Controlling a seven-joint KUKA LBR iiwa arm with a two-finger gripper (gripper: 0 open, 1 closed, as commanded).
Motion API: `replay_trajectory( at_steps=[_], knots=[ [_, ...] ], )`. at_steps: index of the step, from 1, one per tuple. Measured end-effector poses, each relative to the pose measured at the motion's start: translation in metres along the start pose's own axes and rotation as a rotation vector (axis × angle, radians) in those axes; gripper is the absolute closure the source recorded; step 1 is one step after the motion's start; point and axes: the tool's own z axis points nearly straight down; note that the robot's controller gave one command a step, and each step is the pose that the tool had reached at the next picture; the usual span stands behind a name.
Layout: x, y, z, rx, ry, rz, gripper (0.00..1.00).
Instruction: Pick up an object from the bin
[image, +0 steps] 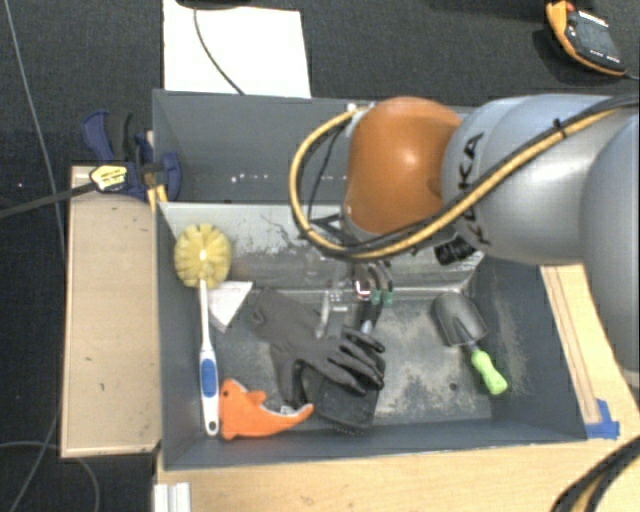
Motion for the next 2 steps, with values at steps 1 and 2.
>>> replay_trajectory(
  at_steps=[1,2],
  knots=[
    [-0.002,-0.001,-0.005,-0.001,-0.008,0.005,0.00],
    [0.010,0.029,0.099,-0.003,-0.007,0.180,0.00]
  ],
)
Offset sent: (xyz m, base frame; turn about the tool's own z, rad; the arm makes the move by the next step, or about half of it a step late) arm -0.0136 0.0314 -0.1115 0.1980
